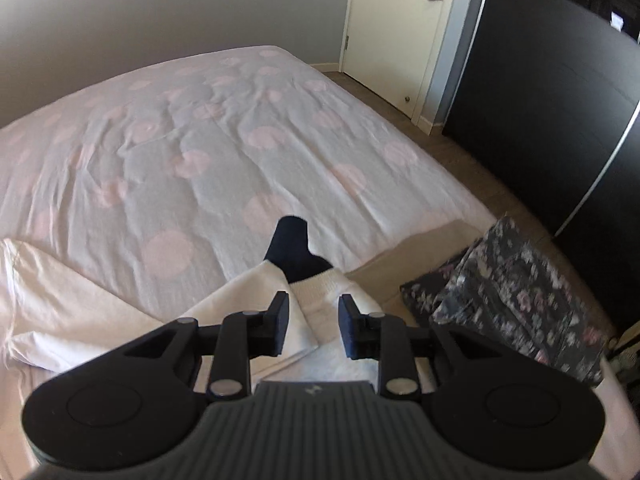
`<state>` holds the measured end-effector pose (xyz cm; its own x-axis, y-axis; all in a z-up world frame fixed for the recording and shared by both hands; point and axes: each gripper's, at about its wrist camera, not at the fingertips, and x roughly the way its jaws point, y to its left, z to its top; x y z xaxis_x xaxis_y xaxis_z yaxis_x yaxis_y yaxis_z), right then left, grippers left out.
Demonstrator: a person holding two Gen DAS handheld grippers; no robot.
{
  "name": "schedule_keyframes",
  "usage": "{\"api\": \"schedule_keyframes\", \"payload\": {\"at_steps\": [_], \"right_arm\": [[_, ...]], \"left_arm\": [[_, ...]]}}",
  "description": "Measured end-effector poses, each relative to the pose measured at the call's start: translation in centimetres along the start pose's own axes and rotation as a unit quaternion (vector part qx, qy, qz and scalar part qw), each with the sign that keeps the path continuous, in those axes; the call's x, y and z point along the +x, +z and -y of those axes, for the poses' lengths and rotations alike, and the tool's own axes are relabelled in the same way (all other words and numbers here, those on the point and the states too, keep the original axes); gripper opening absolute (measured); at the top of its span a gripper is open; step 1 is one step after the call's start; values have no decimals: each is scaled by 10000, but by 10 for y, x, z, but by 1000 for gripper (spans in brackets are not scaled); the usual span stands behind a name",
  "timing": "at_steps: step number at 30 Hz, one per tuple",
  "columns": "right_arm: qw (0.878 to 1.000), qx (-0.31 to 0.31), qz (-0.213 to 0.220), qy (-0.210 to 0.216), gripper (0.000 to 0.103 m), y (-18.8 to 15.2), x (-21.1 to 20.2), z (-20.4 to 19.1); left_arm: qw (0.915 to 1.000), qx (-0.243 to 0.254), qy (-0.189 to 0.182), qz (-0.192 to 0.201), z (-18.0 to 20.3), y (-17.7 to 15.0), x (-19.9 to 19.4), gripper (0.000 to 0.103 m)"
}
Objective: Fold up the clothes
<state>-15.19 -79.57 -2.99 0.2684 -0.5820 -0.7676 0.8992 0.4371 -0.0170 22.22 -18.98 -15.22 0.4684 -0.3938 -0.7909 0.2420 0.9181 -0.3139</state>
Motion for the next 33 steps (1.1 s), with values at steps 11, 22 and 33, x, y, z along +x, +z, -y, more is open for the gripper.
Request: {"api": "schedule_keyframes", "payload": {"at_steps": [11, 22, 33], "right_arm": [[9974, 698, 2, 203, 4, -22, 30, 0], [9964, 367, 673, -354, 4, 34, -9, 22], [9981, -222, 541, -176, 11, 3, -7, 15]], "left_arm": [[9999, 3, 136, -55, 0, 0, 3, 43], [9999, 74, 101, -69, 3, 0, 6, 43], [10000, 45, 81, 10, 3, 2, 1, 43]]}}
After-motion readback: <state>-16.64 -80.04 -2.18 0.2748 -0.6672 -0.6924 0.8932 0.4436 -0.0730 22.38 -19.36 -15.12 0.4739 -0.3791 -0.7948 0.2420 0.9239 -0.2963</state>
